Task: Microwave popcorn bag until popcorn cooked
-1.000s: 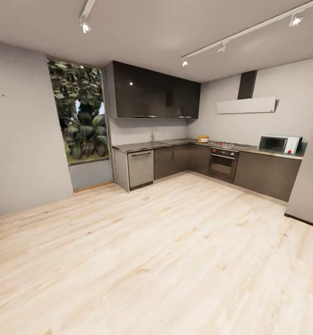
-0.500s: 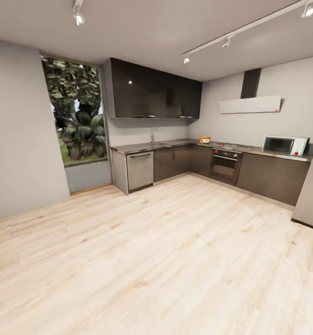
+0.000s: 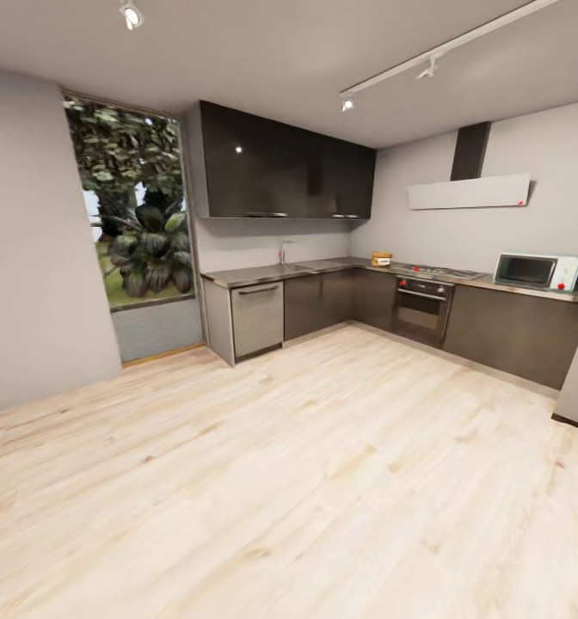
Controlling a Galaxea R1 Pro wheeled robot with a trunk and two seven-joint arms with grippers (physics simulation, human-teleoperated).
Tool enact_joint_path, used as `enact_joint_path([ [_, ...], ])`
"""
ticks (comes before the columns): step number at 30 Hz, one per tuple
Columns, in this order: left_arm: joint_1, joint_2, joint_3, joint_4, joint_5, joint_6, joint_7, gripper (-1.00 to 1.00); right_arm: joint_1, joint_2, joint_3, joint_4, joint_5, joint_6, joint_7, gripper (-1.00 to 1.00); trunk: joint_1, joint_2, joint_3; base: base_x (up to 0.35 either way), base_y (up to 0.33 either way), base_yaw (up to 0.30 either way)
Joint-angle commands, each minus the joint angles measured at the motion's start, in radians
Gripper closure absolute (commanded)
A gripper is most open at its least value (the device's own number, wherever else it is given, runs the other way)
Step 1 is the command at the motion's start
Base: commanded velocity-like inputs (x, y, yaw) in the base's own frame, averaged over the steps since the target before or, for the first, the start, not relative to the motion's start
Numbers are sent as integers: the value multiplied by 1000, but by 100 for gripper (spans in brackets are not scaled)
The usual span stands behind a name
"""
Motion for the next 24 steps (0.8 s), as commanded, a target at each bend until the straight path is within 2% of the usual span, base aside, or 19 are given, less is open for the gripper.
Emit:
enact_joint_path([
  [1, 0, 0, 2, -1, 5, -1, 1, -100, 0, -1, 1, 0, 1, -8, 3, -100, 1, 0, -1, 326, 0, 0],
  [24, 0, 0, 6, -1, 6, -2, 1, -100, 0, 4, -1, 0, -2, -13, 3, -100, 1, 0, -1, 326, 0, 0],
])
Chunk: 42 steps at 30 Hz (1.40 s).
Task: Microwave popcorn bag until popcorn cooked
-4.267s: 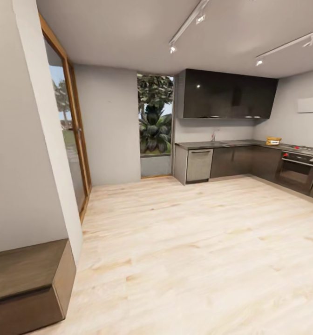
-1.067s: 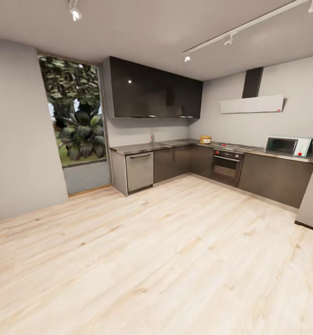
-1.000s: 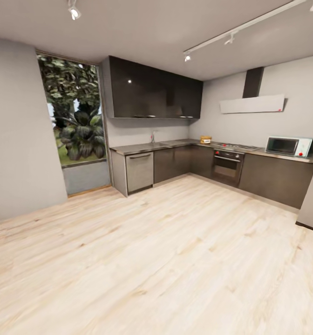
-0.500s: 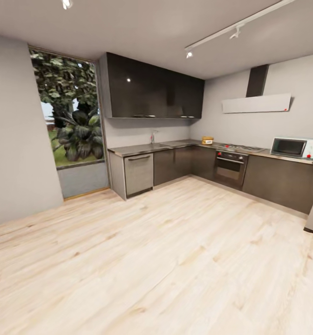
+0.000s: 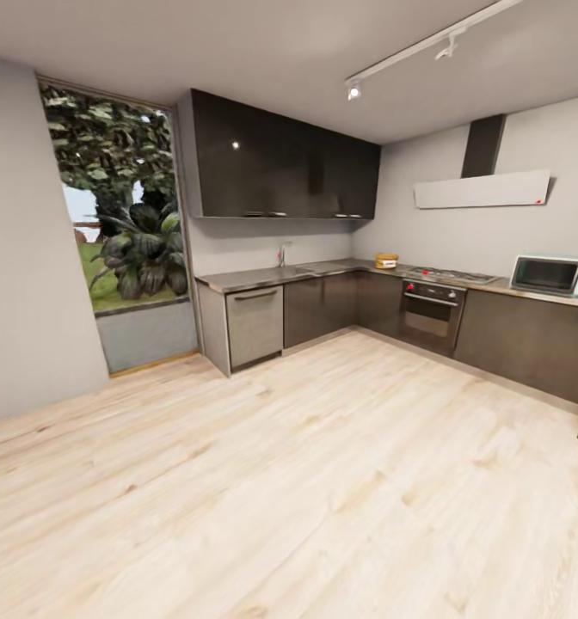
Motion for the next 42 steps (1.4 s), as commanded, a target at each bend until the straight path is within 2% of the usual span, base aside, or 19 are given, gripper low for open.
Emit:
enact_joint_path([
  [1, 0, 0, 1, -1, 4, -1, 1, -100, 0, 0, 1, 0, 1, -4, 1, -100, 1, 0, -1, 326, 0, 0],
  [34, 0, -1, -1, -1, -2, -3, 0, -100, 0, 1, -3, 0, -6, -3, 0, -100, 1, 0, -1, 326, 0, -1],
  [42, 0, -1, -1, -2, -3, -3, 1, -100, 0, 1, -11, 0, -14, -2, -2, -100, 1, 0, -1, 127, 3, -236],
])
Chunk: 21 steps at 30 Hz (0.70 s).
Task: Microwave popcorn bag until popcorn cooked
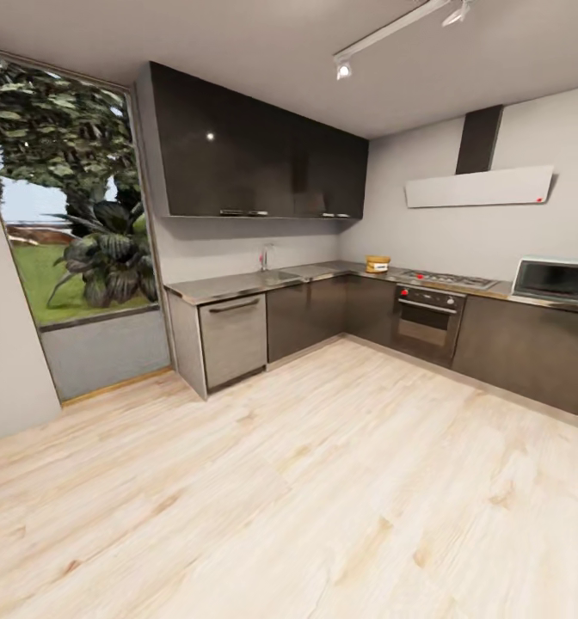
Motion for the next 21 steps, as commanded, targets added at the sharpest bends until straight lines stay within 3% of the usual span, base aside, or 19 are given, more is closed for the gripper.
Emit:
enact_joint_path([
  [1, 0, 0, 2, -1, 6, -1, 1, -100, 0, 0, 0, 0, -1, -4, 1, -100, 0, 0, -1, 4, 0, -285],
  [21, 0, 2, 8, -11, 14, -1, 1, -100, 0, -2, -2, 0, -4, -1, -2, -100, 0, 0, -1, 0, 0, -287],
])
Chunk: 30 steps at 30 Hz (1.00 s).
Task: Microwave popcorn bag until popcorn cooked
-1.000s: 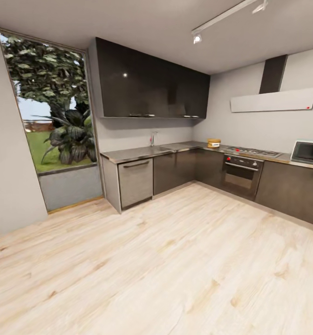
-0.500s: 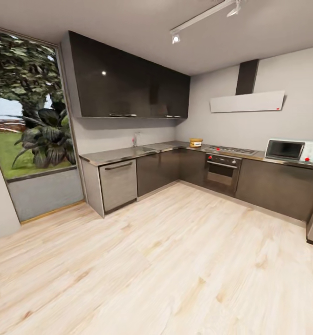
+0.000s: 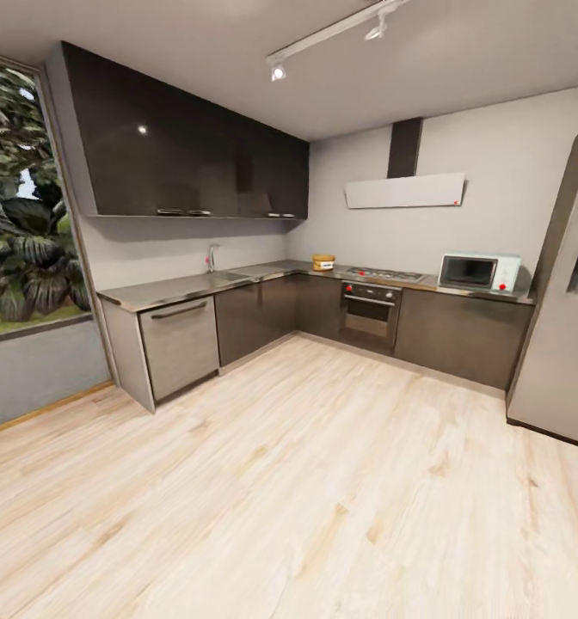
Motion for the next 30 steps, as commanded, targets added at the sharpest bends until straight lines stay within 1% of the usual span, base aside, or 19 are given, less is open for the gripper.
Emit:
enact_joint_path([
  [1, 0, 0, 3, -1, 4, -1, 1, -100, 0, 0, 0, 0, -1, -4, 0, -100, 0, 0, -1, 0, 0, -288],
  [30, 0, 0, 3, -1, 6, -1, 1, -100, 0, 0, 0, 0, -1, -4, -3, -100, 0, 0, -1, 0, 0, -288],
])
